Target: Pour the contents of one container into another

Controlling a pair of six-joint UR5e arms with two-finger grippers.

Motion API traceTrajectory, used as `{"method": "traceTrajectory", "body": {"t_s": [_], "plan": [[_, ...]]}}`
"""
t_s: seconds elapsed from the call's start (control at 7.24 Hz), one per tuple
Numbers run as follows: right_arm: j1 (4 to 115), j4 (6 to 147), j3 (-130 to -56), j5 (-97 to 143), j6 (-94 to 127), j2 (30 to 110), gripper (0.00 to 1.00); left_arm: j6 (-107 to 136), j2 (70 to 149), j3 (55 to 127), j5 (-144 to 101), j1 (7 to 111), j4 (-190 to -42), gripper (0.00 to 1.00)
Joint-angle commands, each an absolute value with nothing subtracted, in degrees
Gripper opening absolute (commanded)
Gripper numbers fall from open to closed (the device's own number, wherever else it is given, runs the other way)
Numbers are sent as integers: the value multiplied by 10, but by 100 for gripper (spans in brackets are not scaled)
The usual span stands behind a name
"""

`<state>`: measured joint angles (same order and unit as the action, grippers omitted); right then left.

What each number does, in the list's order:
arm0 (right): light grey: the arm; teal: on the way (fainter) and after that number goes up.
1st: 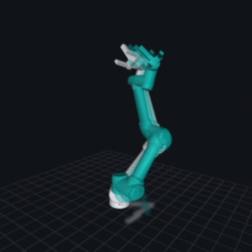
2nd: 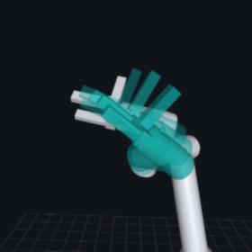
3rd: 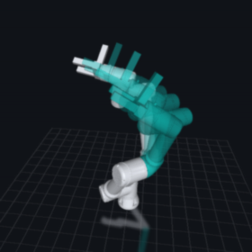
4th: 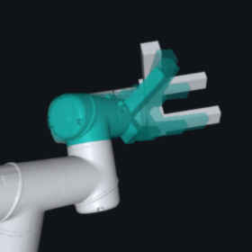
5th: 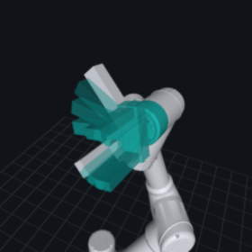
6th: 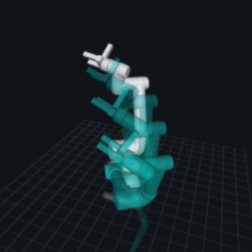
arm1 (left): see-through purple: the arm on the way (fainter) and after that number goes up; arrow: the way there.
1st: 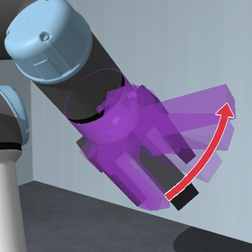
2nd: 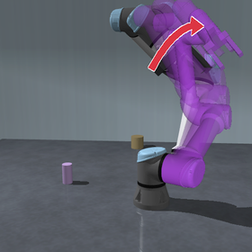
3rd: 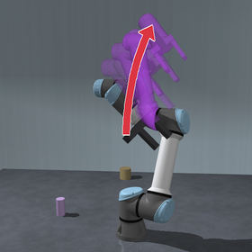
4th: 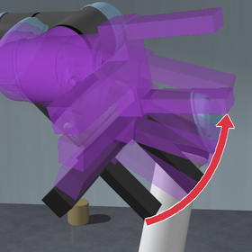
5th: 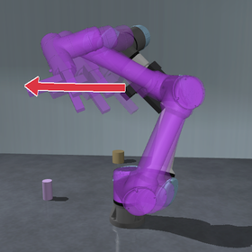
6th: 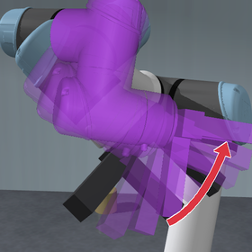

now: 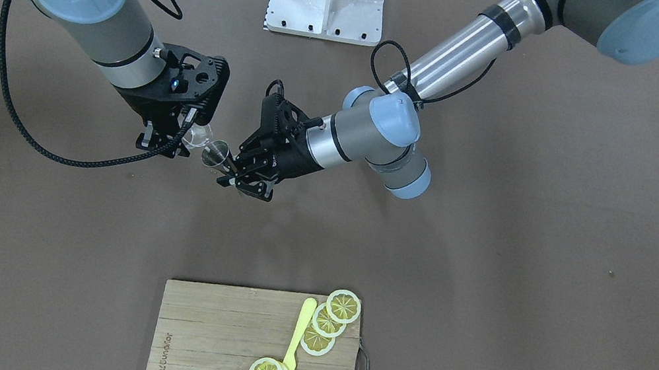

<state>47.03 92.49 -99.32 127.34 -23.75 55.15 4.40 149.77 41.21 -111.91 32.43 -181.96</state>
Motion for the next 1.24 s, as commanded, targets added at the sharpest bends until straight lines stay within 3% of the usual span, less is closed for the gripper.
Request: {"method": "traceTrajectory", "body": {"t_s": [0.0,1.1], "plan": [[471,946,-991,1260,-251,541,0,44,1498,412,-1117,324,-1820,0],[469,999,-970,1253,-274,510,0,44,1498,413,-1116,321,-1823,0]]}}
